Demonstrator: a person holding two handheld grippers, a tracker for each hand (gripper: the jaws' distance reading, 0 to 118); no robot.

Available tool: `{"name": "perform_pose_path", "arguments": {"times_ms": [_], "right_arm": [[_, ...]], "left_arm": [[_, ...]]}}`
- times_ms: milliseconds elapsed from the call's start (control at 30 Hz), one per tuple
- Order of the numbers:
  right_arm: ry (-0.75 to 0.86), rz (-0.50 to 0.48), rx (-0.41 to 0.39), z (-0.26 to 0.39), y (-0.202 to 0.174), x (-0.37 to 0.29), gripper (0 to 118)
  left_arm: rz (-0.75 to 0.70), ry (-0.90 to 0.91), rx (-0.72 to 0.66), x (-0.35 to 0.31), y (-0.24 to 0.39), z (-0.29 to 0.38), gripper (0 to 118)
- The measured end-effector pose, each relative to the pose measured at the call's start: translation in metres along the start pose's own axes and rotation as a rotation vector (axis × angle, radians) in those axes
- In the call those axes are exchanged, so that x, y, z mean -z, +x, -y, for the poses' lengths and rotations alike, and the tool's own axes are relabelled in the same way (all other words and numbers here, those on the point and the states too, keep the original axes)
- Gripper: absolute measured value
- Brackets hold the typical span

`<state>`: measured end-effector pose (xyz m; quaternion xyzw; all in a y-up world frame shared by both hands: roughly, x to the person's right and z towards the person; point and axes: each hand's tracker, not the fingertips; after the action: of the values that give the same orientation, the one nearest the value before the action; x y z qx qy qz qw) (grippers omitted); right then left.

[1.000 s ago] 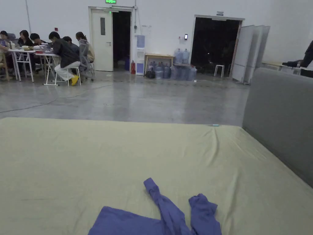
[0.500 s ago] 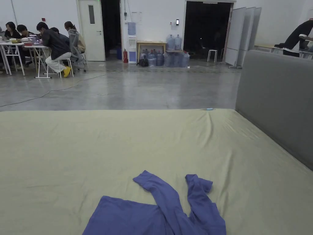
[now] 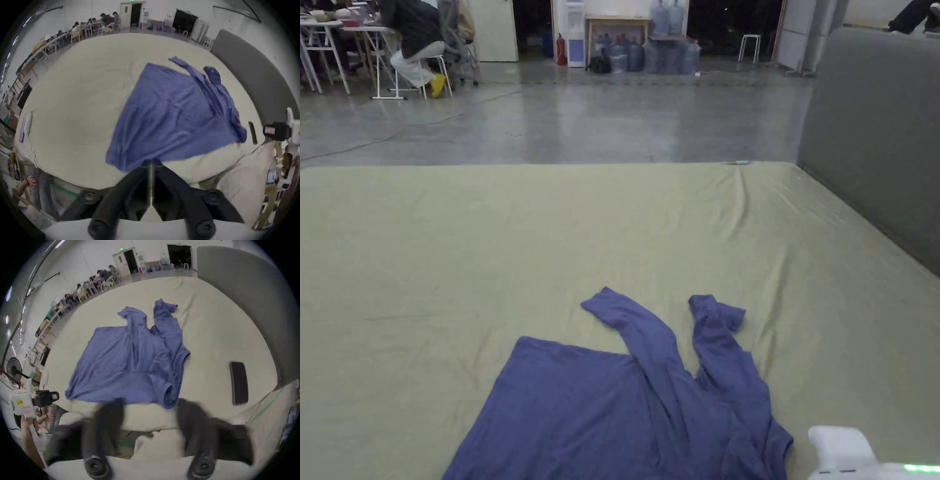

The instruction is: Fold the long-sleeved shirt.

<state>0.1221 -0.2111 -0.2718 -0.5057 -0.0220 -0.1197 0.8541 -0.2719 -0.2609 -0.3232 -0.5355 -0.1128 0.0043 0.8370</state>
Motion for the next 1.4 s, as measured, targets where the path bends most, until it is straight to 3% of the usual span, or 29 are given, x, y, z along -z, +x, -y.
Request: {"name": "perform_pose_path", "arguments": {"times_ms": [67, 167, 367, 567, 600, 633, 667, 700, 1000, 1133, 1233, 1267, 1300, 1367, 1400], "right_arm": [[-0.024, 0.032, -0.016, 0.018, -0.006, 0.009, 0], [-0.034, -0.004, -0.032, 0.03, -0.01, 0.014, 0], [-0.008, -0.021, -0.007, 0.02, -0.011, 0.015, 0], [-0.024, -0.07, 0.029, 0.019, -0.01, 0.02, 0], [-0.031, -0.074, 0.031, 0.021, -0.009, 0.022, 0], [-0.04, -0.079, 0.031, 0.022, -0.009, 0.023, 0], [-0.045, -0.082, 0.033, 0.023, -0.008, 0.025, 0], [-0.051, -0.083, 0.036, 0.024, -0.007, 0.027, 0], [-0.109, -0.086, 0.018, 0.035, -0.008, 0.043, 0], [-0.12, -0.097, 0.012, 0.032, -0.008, 0.045, 0], [-0.09, -0.095, -0.025, -0.006, -0.008, 0.054, 0], [-0.05, -0.075, -0.045, -0.028, -0.01, 0.058, 0], [0.007, -0.054, -0.053, -0.051, -0.014, 0.061, 0], [0.087, -0.031, -0.062, -0.09, -0.026, 0.06, 0], [0.126, -0.045, -0.056, -0.103, -0.032, 0.056, 0]], "left_arm": [[0.075, -0.06, -0.026, 0.008, 0.01, 0.005, 0], [0.119, -0.055, -0.077, 0.012, 0.011, -0.017, 0], [0.084, 0.113, -0.141, 0.024, 0.015, -0.13, 0], [0.06, 0.102, -0.238, 0.105, 0.006, -0.243, 0], [0.046, 0.094, -0.247, 0.123, 0.005, -0.257, 12], [0.029, 0.089, -0.247, 0.14, 0.004, -0.267, 59], [0.003, 0.065, -0.248, 0.152, 0.002, -0.271, 89], [-0.015, 0.035, -0.25, 0.166, 0.001, -0.278, 97], [-0.051, 0.0, -0.22, 0.224, -0.002, -0.303, 97], [-0.066, 0.005, -0.236, 0.221, 0.001, -0.3, 97], [-0.043, 0.035, -0.235, 0.208, 0.003, -0.296, 96], [-0.041, 0.041, -0.217, 0.204, 0.003, -0.297, 91], [-0.056, 0.053, -0.188, 0.199, 0.005, -0.298, 79], [-0.106, 0.066, -0.143, 0.19, 0.005, -0.299, 25], [-0.111, 0.071, -0.147, 0.187, 0.005, -0.299, 7]]}}
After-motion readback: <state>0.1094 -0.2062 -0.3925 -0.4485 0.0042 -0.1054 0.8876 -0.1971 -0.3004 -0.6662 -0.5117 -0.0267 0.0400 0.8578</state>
